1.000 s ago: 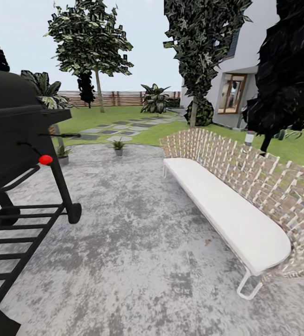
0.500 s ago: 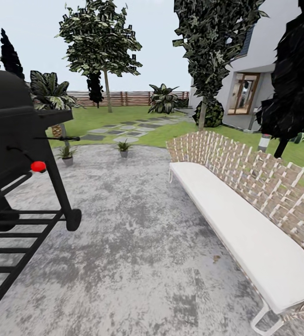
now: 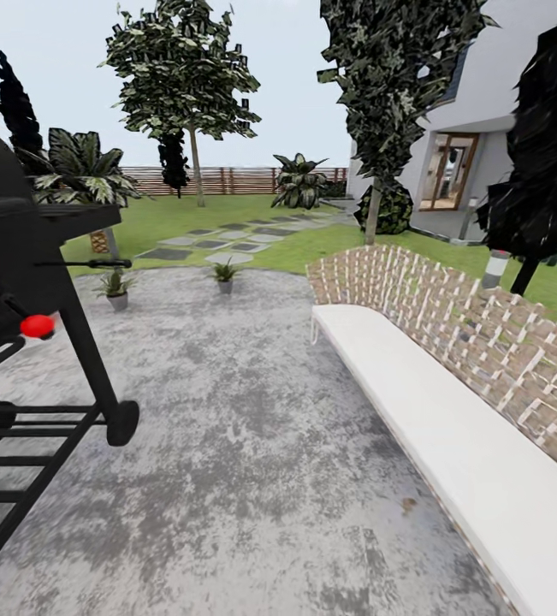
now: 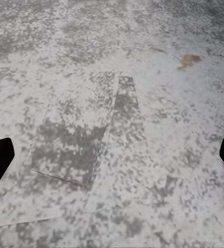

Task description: Pick up the pesticide atomizer in the garden and spray insectifuge to fully cover both potted plants in the garden.

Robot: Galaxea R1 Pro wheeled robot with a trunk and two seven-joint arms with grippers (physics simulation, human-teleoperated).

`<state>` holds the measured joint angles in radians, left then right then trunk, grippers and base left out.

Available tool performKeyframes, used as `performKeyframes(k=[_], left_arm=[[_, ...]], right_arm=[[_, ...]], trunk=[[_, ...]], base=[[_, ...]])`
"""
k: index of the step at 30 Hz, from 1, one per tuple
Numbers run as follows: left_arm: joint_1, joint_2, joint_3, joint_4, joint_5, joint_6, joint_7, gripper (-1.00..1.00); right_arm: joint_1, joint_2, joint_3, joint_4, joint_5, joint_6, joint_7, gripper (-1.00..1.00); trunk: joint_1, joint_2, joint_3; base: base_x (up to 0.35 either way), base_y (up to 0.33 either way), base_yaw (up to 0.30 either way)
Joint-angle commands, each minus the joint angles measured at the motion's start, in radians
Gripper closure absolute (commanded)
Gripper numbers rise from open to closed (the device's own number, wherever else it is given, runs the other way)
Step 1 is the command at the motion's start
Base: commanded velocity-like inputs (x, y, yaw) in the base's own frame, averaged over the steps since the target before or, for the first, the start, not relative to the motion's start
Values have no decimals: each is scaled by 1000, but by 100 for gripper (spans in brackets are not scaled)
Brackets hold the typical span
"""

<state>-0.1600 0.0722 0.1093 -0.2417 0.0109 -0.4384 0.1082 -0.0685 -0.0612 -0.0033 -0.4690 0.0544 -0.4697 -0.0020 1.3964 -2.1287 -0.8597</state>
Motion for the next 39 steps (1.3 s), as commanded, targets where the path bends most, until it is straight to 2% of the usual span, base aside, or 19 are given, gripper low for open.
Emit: performKeyframes(k=[1,8,33,39], left_arm=[[-1,0,1,1,1,-3,1,-100],[-1,0,1,1,1,-3,1,-100],[0,1,1,1,1,-3,1,-100],[-1,1,1,1,1,-3,1,-100]], right_arm=[[-1,0,0,0,5,-3,-1,-100],[-1,0,-1,0,5,-3,-1,-100],[-1,0,-1,1,5,-1,0,-100],[-1,0,-1,1,5,-1,-1,-100]], trunk=[[0,0,-1],[0,0,-1],[0,0,-1],[0,0,-1]], base=[[339,0,33],[339,0,148],[339,0,7],[339,0,130]])
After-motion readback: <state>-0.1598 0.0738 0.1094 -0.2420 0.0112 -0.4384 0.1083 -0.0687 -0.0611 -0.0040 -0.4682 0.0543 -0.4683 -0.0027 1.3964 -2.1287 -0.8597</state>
